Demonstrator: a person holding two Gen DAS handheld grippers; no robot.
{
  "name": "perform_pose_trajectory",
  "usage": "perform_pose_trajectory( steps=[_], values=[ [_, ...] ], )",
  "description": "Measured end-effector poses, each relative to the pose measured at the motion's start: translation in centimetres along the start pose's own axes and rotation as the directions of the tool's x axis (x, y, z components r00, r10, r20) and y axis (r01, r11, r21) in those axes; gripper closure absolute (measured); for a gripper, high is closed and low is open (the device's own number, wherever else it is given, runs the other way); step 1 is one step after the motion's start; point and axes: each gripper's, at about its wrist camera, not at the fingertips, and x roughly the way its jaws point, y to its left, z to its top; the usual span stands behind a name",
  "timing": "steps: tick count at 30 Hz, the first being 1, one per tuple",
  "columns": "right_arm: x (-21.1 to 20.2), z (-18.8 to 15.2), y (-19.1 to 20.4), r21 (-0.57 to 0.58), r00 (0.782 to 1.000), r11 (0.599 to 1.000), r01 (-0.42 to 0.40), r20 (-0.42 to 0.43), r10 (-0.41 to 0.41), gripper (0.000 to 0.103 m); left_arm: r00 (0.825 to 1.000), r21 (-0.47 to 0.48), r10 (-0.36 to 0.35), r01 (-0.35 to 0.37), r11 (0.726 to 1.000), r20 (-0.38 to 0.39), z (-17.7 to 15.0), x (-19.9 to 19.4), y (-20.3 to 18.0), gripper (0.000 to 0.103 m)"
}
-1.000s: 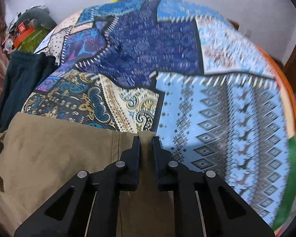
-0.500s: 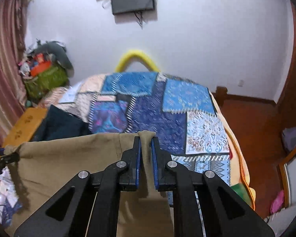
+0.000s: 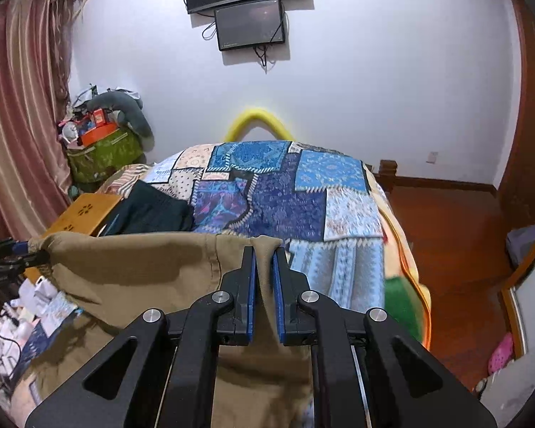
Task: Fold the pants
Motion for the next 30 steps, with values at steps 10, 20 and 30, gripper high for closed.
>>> perform_pose_trajectory(
  steps=[10,20,30],
  values=[
    [-4.5,-6.9,1.0,-0.013,0.999,1.000,0.002,-0.045,-0.003,0.095,0.999,0.057,0.006,-0.004,0.998,-0.036,-6.6,-2.7,-2.4,0.056],
    [-6.7,-13.5,1.6,0.047,0.996,0.999,-0.006,-0.086,0.010,0.095,0.996,0.036,0.006,-0.003,0.999,-0.084,-11.9,-3.4,-2.9,0.056],
    [-7.1,-18.9,2.1,0.080,0.986,0.997,0.019,-0.167,-0.006,0.095,0.990,0.025,0.030,-0.027,0.999,-0.136,-15.9,-3.9,-3.0,0.056]
  ],
)
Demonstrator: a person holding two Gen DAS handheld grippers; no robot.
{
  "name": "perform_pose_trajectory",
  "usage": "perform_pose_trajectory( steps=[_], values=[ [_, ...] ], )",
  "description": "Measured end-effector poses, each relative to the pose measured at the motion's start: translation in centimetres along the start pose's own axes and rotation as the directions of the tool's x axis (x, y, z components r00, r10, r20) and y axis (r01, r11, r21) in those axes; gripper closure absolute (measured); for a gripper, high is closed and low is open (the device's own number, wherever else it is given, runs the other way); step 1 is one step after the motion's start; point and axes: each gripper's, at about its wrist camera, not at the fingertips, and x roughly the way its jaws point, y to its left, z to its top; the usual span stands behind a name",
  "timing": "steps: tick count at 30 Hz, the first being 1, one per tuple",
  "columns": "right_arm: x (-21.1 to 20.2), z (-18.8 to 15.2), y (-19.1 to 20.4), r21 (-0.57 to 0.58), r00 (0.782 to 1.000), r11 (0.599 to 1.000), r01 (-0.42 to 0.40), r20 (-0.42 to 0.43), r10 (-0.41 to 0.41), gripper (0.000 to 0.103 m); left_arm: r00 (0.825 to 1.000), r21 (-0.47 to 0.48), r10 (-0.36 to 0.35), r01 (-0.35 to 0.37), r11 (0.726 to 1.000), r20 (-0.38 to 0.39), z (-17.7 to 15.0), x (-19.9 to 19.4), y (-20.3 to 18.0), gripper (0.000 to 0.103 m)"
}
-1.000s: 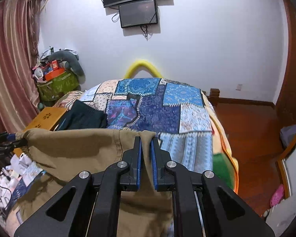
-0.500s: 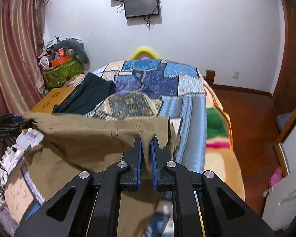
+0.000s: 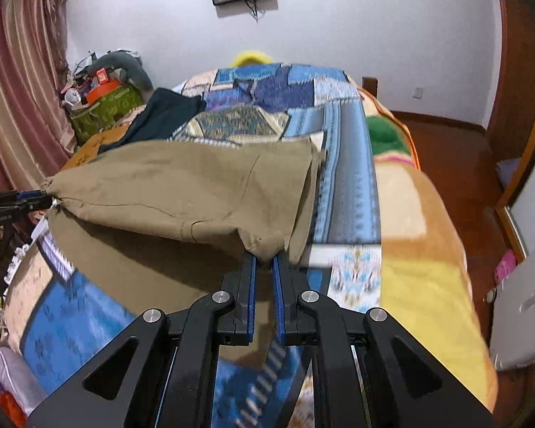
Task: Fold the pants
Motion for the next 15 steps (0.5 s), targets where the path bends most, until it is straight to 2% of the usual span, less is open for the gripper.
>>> perform_pose_trajectory(
  steps=[6,10,11,12,14,15],
  values=[
    [-0.9,-1.8,0.3,0.015,1.000,1.000,0.010,-0.017,-0.009,0.093,1.000,-0.017,0.031,-0.031,0.999,0.004,-1.5,-0.8,-0.3,0.055],
    [-2.3,-2.4,0.9,-0.003,1.000,1.000,0.030,0.005,-0.030,0.092,0.996,0.035,0.073,-0.075,0.997,0.046,-1.4,-2.3,-1.4,0.043],
    [-2.6,-2.3,1.0,-0.005,0.999,1.000,0.030,0.010,-0.030,0.088,0.995,0.052,0.083,-0.086,0.995,0.062,-1.1,-2.7,-1.8,0.034],
    [-2.9,-2.2,1.2,-0.008,0.999,1.000,0.030,0.016,-0.029,0.083,0.993,0.065,0.089,-0.093,0.994,0.073,-1.0,-3.0,-2.1,0.029],
    [-3.2,-1.9,1.7,-0.022,0.999,0.999,0.036,0.028,-0.035,0.051,0.990,0.099,0.096,-0.106,0.989,0.103,-0.4,-3.6,-2.9,0.014],
    [-3.4,-1.6,2.0,-0.035,0.999,0.999,0.036,0.041,-0.035,0.048,0.989,0.124,0.098,-0.112,0.986,0.114,-0.2,-3.8,-3.5,0.012]
  ],
)
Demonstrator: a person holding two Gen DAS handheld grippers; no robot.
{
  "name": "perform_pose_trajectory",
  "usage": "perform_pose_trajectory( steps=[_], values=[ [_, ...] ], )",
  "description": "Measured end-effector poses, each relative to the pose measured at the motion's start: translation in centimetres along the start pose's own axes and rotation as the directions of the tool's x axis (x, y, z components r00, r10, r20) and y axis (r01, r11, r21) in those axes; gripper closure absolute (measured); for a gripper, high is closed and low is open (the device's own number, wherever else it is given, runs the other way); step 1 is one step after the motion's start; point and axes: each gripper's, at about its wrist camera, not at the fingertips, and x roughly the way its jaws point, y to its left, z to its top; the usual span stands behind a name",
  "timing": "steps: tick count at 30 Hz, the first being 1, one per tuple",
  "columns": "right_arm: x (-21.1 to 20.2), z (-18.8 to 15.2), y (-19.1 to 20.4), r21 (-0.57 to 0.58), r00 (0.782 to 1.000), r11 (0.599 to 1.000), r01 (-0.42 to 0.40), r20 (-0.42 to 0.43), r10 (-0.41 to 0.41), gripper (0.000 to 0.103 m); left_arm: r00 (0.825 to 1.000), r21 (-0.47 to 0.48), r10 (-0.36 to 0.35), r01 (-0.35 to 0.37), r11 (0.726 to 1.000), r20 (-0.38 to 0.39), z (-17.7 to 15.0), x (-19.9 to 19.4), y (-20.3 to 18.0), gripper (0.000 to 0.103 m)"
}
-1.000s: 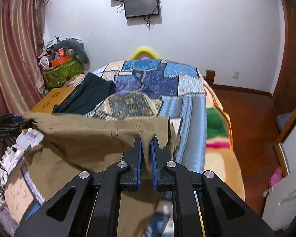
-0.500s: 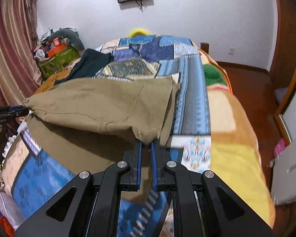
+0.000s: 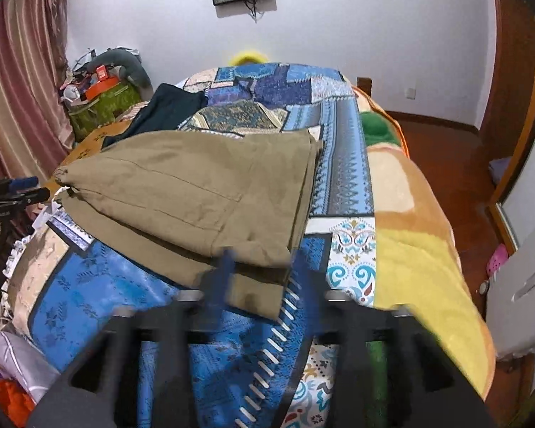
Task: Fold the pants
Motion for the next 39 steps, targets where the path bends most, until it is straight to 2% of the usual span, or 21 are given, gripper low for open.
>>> perform_pose_trajectory(
  steps=[4,7,12,15,20,24,26,27,29,30,32,33,36,39],
  values=[
    [0.2,1.1,1.5,-0.060,1.000,0.998,-0.012,0.022,0.014,0.035,1.000,0.065,-0.004,0.004,0.998,0.001,1.0,0.6,-1.8,0.008],
    [0.8,1.7,2.6,-0.089,0.999,0.995,-0.045,0.023,0.048,0.033,0.999,0.121,-0.027,0.031,0.992,-0.032,1.5,2.1,-3.5,0.008],
    [2.4,2.1,4.4,-0.140,0.996,0.987,-0.084,-0.006,0.084,0.032,0.997,0.232,-0.006,0.023,0.972,-0.074,1.8,4.8,-6.4,0.008],
    [3.4,2.1,5.5,-0.173,0.993,0.978,-0.114,-0.031,0.111,0.032,0.996,0.231,-0.037,0.054,0.972,-0.079,2.6,5.0,-6.7,0.008],
    [5.4,2.2,7.3,-0.227,0.988,0.962,-0.151,-0.075,0.137,0.032,0.992,0.177,-0.093,0.107,0.978,-0.083,4.5,4.9,-5.9,0.008],
    [6.9,2.6,8.5,-0.281,0.990,0.950,-0.137,-0.076,0.120,0.033,0.987,0.134,-0.146,0.154,0.979,-0.074,5.6,4.1,-5.3,0.008],
    [7.2,2.9,8.8,-0.303,0.992,0.945,-0.122,-0.065,0.108,0.037,0.972,0.097,-0.217,0.226,0.969,-0.095,5.7,4.2,-5.2,0.008],
    [7.3,3.0,9.0,-0.308,0.993,0.944,-0.116,-0.064,0.101,0.043,0.967,0.094,-0.231,0.241,0.966,-0.104,5.6,4.4,-5.2,0.008],
    [7.7,3.3,9.1,-0.308,0.991,0.943,-0.130,-0.082,0.110,0.071,0.969,0.124,-0.220,0.233,0.965,-0.113,5.1,4.6,-6.0,0.008],
    [7.7,3.4,9.1,-0.304,0.989,0.942,-0.140,-0.092,0.118,0.075,0.971,0.138,-0.211,0.226,0.964,-0.113,4.9,4.7,-6.4,0.008],
    [7.4,3.5,9.3,-0.313,0.990,0.940,-0.136,-0.081,0.116,0.085,0.973,0.165,-0.203,0.219,0.962,-0.108,4.6,4.8,-7.1,0.017],
    [7.2,3.5,9.4,-0.322,0.991,0.938,-0.130,-0.073,0.112,0.087,0.974,0.179,-0.199,0.216,0.960,-0.107,4.4,4.9,-7.5,0.020],
    [6.4,3.8,9.5,-0.329,0.993,0.937,-0.121,-0.045,0.112,0.092,0.979,0.224,-0.185,0.201,0.954,-0.090,4.2,4.6,-8.4,0.038],
    [5.7,4.1,9.2,-0.314,0.992,0.941,-0.122,-0.024,0.121,0.094,0.984,0.252,-0.166,0.178,0.951,-0.067,4.2,4.0,-9.0,0.065]
  ],
)
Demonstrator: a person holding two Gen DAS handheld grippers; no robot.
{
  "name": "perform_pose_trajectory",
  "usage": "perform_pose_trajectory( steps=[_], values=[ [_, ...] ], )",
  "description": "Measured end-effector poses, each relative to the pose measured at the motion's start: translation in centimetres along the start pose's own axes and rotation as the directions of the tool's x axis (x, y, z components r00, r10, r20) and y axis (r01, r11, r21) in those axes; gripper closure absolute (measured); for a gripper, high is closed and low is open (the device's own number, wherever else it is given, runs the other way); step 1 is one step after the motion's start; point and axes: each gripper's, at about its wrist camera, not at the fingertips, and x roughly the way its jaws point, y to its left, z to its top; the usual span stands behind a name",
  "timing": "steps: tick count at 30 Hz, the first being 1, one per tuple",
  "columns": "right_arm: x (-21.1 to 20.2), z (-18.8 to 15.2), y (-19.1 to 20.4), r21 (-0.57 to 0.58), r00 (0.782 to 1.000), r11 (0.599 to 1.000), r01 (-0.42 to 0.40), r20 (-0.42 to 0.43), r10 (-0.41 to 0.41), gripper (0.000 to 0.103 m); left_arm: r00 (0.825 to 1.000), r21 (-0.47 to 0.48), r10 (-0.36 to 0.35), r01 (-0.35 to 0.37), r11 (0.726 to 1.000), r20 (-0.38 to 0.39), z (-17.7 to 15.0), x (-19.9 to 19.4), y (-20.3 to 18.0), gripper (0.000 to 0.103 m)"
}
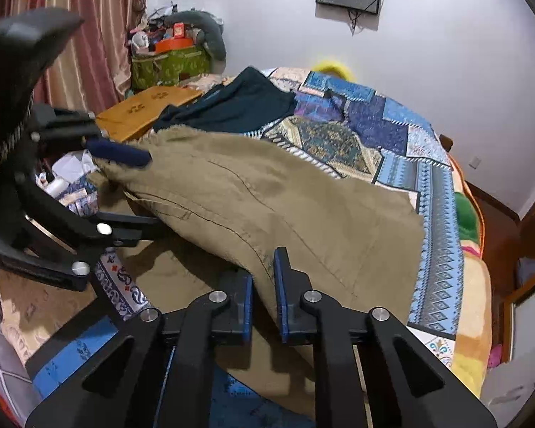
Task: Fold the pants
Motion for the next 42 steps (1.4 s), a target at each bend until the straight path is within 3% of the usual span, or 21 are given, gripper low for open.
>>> perform_pose_trajectory(
  steps=[2,5,12,17,22,25,31,37,42],
  values=[
    [-0.5,0.2,-0.2,0.010,1.000,1.000,0.001,0.015,-0.001,0.095,1.000,0.004,0.006,-0.006,1.000,0.013,0.2,-0.3,0.0,0.080],
    [-1.5,0.5,-0.3,0.017,0.999,1.000,0.001,0.039,-0.002,0.097,0.999,-0.007,0.004,-0.003,1.000,0.053,0.6,-1.6,0.4,0.088],
    [-3.7,0.6,0.6,-0.004,0.997,1.000,-0.005,0.081,0.005,0.097,0.995,-0.021,-0.028,0.030,0.999,0.095,0.8,-4.1,0.7,0.090],
    [-3.1,-0.6,0.6,0.002,0.998,1.000,-0.020,0.054,0.020,0.097,0.996,-0.029,-0.064,0.066,0.997,0.055,-0.5,-3.2,-0.1,0.090],
    [-1.5,-2.6,0.3,0.083,0.998,0.995,-0.063,0.004,0.063,0.096,0.994,-0.067,-0.107,0.106,0.992,-0.007,-2.0,-1.5,-0.6,0.088],
    [-1.3,-3.5,0.7,0.092,0.998,0.994,-0.064,-0.021,0.066,0.092,0.993,-0.093,-0.113,0.111,0.989,-0.018,-2.7,-1.6,-0.4,0.081],
    [-2.6,-4.0,0.1,0.125,0.996,0.989,-0.073,-0.033,0.078,0.078,0.991,-0.190,-0.134,0.133,0.973,0.006,-3.8,-3.4,2.1,0.058],
    [-4.9,-3.9,-1.7,0.217,0.995,0.971,-0.096,0.022,0.093,0.076,0.995,-0.279,-0.057,0.077,0.957,0.082,-4.2,-6.3,5.9,0.035],
    [-5.0,-3.1,-3.2,0.265,0.999,0.963,-0.041,0.041,0.031,0.075,0.998,-0.356,-0.019,0.040,0.934,0.063,-4.0,-5.5,8.8,0.026]
  ],
)
